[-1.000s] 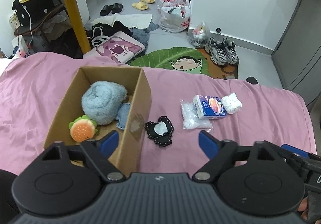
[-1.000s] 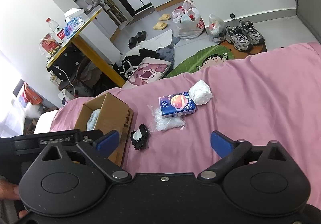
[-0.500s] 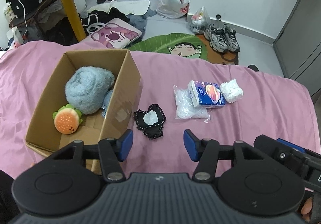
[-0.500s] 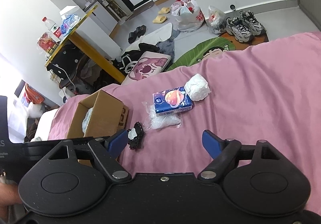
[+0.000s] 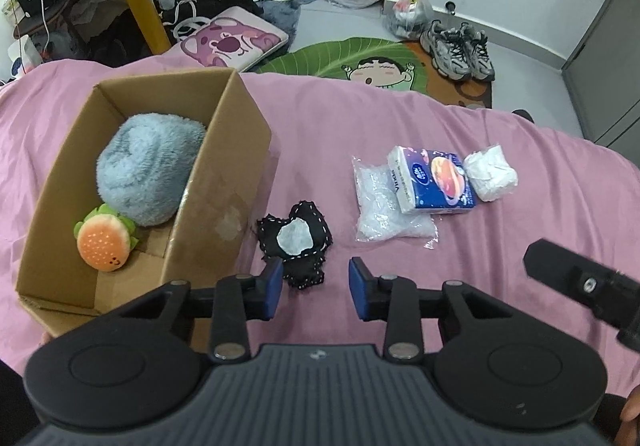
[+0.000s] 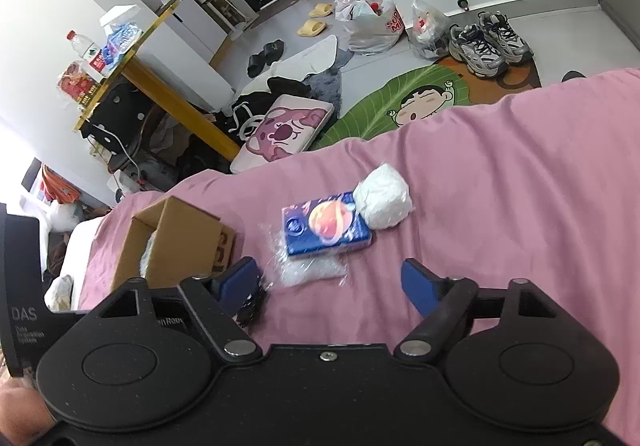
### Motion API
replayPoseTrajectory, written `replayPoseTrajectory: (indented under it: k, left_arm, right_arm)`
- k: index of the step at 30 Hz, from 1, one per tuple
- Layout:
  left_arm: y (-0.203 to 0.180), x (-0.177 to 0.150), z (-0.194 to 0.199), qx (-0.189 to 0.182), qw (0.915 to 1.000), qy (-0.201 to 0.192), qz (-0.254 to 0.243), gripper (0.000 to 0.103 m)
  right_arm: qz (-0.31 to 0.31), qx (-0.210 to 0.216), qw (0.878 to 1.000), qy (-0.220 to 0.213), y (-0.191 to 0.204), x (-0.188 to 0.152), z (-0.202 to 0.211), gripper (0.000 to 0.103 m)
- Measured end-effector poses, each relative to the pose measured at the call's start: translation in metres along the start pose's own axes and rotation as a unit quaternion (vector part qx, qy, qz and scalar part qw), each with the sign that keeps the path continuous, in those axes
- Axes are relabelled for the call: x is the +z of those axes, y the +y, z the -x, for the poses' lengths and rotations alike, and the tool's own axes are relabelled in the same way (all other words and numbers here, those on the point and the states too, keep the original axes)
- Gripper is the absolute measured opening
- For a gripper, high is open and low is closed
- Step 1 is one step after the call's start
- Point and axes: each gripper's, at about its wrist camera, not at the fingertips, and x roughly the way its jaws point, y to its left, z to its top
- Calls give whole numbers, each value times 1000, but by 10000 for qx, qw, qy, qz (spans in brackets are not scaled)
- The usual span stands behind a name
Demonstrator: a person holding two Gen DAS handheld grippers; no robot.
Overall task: Organize soft objects
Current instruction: 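Move the left gripper to the black patch while the right gripper approaches the white cloth, then grasp the black patch with the left gripper while the right gripper grasps the white cloth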
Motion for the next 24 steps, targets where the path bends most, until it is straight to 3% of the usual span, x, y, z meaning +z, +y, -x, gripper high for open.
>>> replayPoseTrajectory:
  k: [5,24]
  left_arm:
    - [-2,7,-19,44,9999,85,82,35]
    - [-11,9,-69,560,9976,388,-133,34]
  right_arm:
    - [36,-73,10000,54,-3,8,-14,70]
    - [-27,-232,9997,115,-15,28,-44,69]
